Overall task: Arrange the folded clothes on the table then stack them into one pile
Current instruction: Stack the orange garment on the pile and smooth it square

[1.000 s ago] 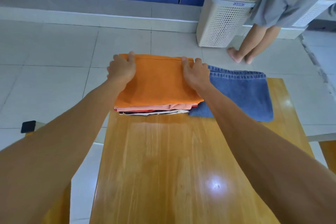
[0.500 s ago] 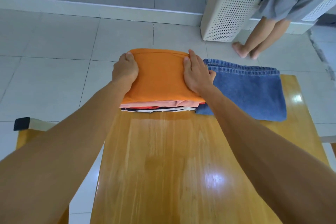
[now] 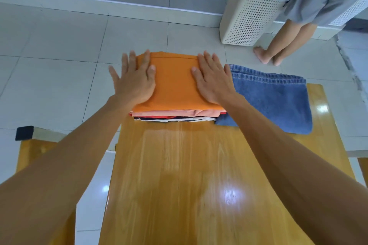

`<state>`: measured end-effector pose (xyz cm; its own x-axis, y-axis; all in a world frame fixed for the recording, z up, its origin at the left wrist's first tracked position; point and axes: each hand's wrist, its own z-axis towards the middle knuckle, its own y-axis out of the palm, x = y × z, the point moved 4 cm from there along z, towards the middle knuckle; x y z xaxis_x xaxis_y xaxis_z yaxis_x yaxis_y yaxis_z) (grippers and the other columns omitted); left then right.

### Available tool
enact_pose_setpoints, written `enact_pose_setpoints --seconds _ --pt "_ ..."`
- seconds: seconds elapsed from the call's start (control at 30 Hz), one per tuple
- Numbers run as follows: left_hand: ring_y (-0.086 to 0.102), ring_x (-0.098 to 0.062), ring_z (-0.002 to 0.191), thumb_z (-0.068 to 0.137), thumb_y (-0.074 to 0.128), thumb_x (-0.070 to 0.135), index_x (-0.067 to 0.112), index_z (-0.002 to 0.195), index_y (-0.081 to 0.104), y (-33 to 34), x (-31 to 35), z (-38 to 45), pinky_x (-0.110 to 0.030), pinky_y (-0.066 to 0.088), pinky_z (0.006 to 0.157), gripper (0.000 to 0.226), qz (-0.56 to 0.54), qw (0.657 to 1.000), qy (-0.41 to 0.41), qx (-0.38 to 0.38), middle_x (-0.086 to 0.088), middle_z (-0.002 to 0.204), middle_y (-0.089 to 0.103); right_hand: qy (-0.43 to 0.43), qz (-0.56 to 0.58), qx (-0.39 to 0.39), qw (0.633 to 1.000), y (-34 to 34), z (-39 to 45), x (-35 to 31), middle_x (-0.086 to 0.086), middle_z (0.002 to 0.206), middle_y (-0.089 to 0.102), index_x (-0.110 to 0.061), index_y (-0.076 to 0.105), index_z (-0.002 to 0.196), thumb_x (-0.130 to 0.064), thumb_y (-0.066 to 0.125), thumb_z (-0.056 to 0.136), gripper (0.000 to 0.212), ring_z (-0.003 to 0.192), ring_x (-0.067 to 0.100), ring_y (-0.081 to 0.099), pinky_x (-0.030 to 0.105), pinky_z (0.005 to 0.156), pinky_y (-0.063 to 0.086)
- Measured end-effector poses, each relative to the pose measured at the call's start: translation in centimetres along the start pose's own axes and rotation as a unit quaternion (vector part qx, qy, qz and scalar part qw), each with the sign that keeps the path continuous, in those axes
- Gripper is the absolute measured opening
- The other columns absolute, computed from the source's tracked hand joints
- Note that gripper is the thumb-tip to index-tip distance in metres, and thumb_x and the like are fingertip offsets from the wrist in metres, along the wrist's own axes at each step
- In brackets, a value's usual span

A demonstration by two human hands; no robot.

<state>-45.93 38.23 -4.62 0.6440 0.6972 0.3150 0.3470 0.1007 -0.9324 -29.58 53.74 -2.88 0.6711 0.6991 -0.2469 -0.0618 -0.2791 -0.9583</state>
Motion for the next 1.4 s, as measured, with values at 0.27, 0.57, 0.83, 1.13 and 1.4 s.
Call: enact_pose_setpoints --seconds 0.27,0.57,0.83,1.13,1.4 --pt "-0.008 -0.026 0.151 0.104 0.014 0.043 0.023 0.156 0.013 -1.7 4.2 0.4 -0.055 -0.009 0.116 0.055 0.055 0.986 0.117 0.103 -0.006 0.165 -0.002 -0.072 -0.034 0.031 0.996 -0.3 -0.5 -4.2 -0.004 0.169 0.01 -0.023 0.018 0.16 -0.046 0.018 0.107 0.058 0.156 0.019 0.001 0.05 0.123 0.001" --pt "0.058 -0.022 0.12 0.098 0.053 0.039 0.023 0.124 0.067 -4.6 -1.0 3.7 -0.036 0.043 0.104 0.034 -0.165 0.985 0.022 0.041 0.001 0.128 0.066 -0.017 -0.005 0.061 0.998 -0.8 0.1 -5.1 -0.002 0.168 0.015 -0.02 0.022 0.159 -0.045 0.019 0.106 0.059 0.156 0.02 0.003 0.052 0.124 0.001" --pt "0.069 -0.016 0.093 0.082 0.077 0.038 0.018 0.101 0.075 -4.4 -3.4 5.6 -0.022 0.051 0.07 0.028 -0.359 0.923 -0.138 0.023 0.001 0.1 0.071 -0.042 -0.036 0.048 0.997 2.7 -0.2 -8.3 -0.005 0.169 0.01 -0.027 0.015 0.161 -0.05 0.014 0.105 0.06 0.156 0.019 0.002 0.051 0.124 0.0" --pt "0.067 -0.011 0.077 0.074 0.075 0.058 0.024 0.086 0.066 -4.8 -4.6 -6.6 -0.032 0.057 0.069 0.038 -0.322 0.939 -0.118 0.014 0.007 0.083 0.069 -0.1 -0.012 0.074 0.992 1.2 -1.0 -10.5 -0.006 0.168 0.011 -0.039 0.027 0.156 -0.052 0.021 0.105 0.053 0.156 0.022 0.003 0.06 0.12 0.003" --pt "0.07 -0.004 0.067 0.082 0.079 0.025 0.019 0.096 0.073 -2.7 -5.4 -8.8 -0.018 0.052 0.059 0.016 -0.44 0.884 -0.15 0.039 0.002 0.083 0.073 -0.088 -0.003 0.029 0.996 3.0 -0.5 -11.9 -0.009 0.169 0.008 -0.047 0.023 0.155 -0.055 0.011 0.105 0.052 0.156 0.017 0.001 0.055 0.122 -0.003"
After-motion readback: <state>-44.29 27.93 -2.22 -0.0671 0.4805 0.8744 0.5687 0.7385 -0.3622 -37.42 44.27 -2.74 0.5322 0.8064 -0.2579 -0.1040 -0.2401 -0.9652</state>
